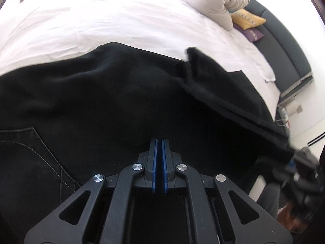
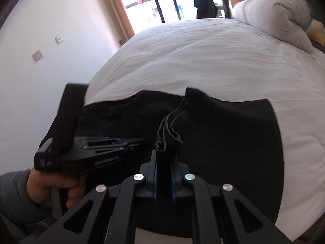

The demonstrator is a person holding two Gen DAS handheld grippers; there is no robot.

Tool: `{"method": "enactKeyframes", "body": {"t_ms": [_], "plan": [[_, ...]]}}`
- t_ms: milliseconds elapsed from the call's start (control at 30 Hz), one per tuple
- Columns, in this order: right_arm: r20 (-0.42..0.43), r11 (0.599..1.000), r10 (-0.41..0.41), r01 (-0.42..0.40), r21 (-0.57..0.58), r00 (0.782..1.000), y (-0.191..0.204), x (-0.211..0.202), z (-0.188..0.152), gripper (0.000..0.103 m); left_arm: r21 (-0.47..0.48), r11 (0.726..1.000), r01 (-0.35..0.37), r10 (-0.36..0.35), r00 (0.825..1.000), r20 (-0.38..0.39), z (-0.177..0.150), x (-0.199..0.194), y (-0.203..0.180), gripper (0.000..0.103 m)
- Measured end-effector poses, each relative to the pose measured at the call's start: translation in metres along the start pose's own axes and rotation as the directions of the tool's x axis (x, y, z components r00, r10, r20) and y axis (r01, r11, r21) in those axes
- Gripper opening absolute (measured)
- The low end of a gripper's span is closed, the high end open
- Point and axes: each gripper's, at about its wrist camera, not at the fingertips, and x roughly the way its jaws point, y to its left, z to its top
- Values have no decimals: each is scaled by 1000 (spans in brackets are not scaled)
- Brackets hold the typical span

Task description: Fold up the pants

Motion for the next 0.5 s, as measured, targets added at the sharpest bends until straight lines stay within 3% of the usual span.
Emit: {"method": "enactKeyframes", "body": {"t_ms": [200, 300, 367, 400, 433, 500], "plan": [[5, 1000, -12, 12, -9, 1000, 7, 1, -2, 11, -133, 980, 147, -146, 989, 18, -3, 1, 28, 4], [21, 999, -34, 35, -35, 999, 20, -4, 5, 11, -188, 967, 170, -168, 985, 24, -3, -6, 34, 4], [20, 996, -47, 49, -80, 999, 32, -6, 4, 11, -229, 954, 195, -193, 981, 30, -1, -12, 42, 14], [16, 993, -49, 50, -110, 999, 39, -4, 5, 11, -264, 935, 238, -236, 971, 43, 0, -16, 46, 31], [10, 988, -51, 52, -144, 999, 48, -3, 3, 11, -287, 918, 273, -268, 962, 58, 1, -20, 48, 55], [6, 977, -57, 57, -204, 998, 65, -1, -5, 11, -329, 885, 330, -316, 944, 99, 3, -30, 54, 69]]}}
